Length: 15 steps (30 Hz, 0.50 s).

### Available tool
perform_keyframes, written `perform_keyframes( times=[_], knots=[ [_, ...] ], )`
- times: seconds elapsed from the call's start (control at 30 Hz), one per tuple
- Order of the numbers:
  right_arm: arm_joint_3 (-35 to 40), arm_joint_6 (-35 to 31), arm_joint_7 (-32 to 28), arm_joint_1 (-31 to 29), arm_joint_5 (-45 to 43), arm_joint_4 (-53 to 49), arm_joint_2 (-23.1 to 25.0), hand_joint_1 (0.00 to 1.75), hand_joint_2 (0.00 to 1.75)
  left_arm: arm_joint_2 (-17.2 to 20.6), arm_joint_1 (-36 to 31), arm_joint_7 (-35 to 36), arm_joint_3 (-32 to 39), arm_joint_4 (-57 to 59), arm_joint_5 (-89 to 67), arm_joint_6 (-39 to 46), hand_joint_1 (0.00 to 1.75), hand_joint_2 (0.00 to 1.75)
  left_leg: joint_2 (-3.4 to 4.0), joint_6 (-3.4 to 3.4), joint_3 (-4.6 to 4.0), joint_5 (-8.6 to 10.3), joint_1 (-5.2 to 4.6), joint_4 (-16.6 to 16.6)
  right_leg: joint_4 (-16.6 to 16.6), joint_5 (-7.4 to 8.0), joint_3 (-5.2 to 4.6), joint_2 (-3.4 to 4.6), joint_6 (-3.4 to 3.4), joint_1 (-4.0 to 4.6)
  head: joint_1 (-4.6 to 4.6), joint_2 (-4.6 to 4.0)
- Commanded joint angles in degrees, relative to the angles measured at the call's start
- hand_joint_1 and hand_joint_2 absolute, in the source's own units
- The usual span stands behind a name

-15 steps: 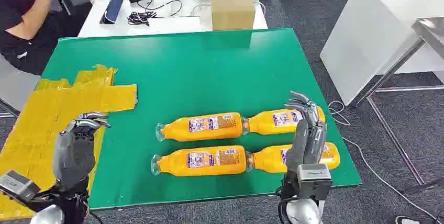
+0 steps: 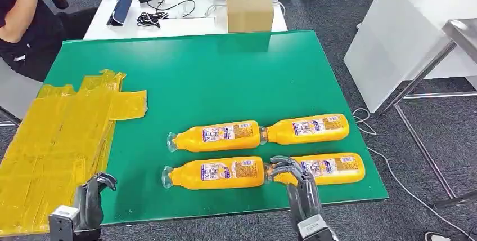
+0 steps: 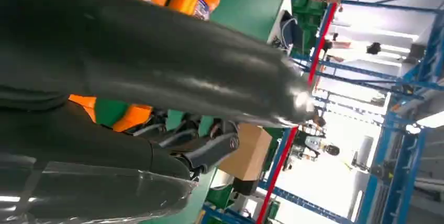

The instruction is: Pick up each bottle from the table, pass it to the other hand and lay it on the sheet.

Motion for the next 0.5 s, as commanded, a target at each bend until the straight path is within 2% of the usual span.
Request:
perform_keyframes(
  times=[0.03, 0.1, 0.13, 0.17, 0.3, 0.33, 0.43, 0.47, 0.5],
  knots=[
    [2.5, -0.5, 0.2, -1.7, -0.1, 3.4, -1.9, 0.0, 0.0, -0.3, -1.8, 0.0, 1.4, 5.8, -0.1, 0.0, 0.07, 0.0, 0.05, -0.08, 0.17, -0.02, 0.03, -0.1, -0.1, 0.01, 0.17, 0.05, -0.02, 0.03, 0.0, 0.0],
    [2.5, -0.5, 0.2, -1.7, -0.1, 3.4, -1.9, 0.0, 0.0, -0.3, -1.8, 0.0, 1.4, 5.8, -0.1, 0.0, 0.07, 0.0, 0.04, -0.06, 0.12, -0.01, 0.03, -0.1, -0.1, 0.01, 0.12, 0.04, -0.02, 0.03, 0.0, 0.0],
    [2.7, -0.9, 0.3, -1.9, -0.1, 3.4, -2.0, 0.0, 0.0, -0.3, -1.7, 0.0, 1.4, 6.1, 0.3, -0.9, 0.0, 0.0, 0.05, -0.09, 0.16, -0.03, 0.05, -0.1, -0.1, 0.01, 0.16, 0.05, -0.02, 0.05, 0.0, 0.0],
    [3.1, -0.7, 0.4, -2.3, -0.6, 3.5, -2.2, 0.0, 0.0, -1.6, -2.3, 0.0, 4.5, 7.5, -3.3, -2.2, 0.0, 0.0, 0.06, -0.1, 0.18, -0.04, 0.07, 0.0, -0.1, 0.01, 0.18, 0.06, -0.03, 0.06, 0.0, 0.0],
    [4.5, -0.4, 1.7, -3.4, 0.9, 3.3, -3.2, 0.0, 0.0, 0.0, -2.9, 0.0, 2.3, 9.9, 0.0, 0.5, 0.0, 0.0, 0.06, -0.09, 0.19, -0.01, 0.05, -0.1, -0.1, 0.03, 0.2, 0.06, -0.02, 0.04, 0.0, 0.0],
    [4.8, -0.5, 4.1, -3.4, 2.0, 2.8, -4.1, 0.0, 1.75, 0.1, -3.1, 0.0, 2.5, 10.7, 0.1, 0.9, 0.0, 0.0, 0.08, -0.07, 0.14, -0.01, 0.05, -0.1, -0.1, 0.03, 0.12, 0.08, -0.02, 0.04, 0.0, 0.0],
    [4.8, -2.3, 8.7, -2.5, 6.2, 1.2, -7.4, 0.0, 1.75, 0.3, -3.6, 0.0, 3.9, 12.9, 0.6, 1.4, 0.0, 0.0, 0.0, -0.05, 0.14, 0.0, 0.01, -0.1, -0.1, 0.01, 0.14, 0.0, -0.01, 0.01, 0.02, 0.0],
    [4.3, -4.4, 11.3, -1.6, 9.9, 0.8, -7.2, 0.0, 1.75, 0.2, -2.4, 0.0, 3.6, 8.8, 0.4, 0.4, 0.0, 0.0, 0.01, -0.09, 0.19, -0.02, 0.05, -0.1, -0.1, 0.01, 0.22, 0.01, -0.02, 0.04, 0.0, 0.0],
    [4.0, -5.9, 15.4, -0.4, 15.4, 0.4, -6.9, 0.0, 1.75, -0.2, 3.3, 0.0, -0.6, -1.8, -0.1, -2.0, 0.0, 0.0, 0.01, -0.05, 0.14, -0.02, 0.01, 0.0, -0.1, -0.01, 0.15, 0.01, -0.01, 0.01, 0.0, 0.0]
  ],
)
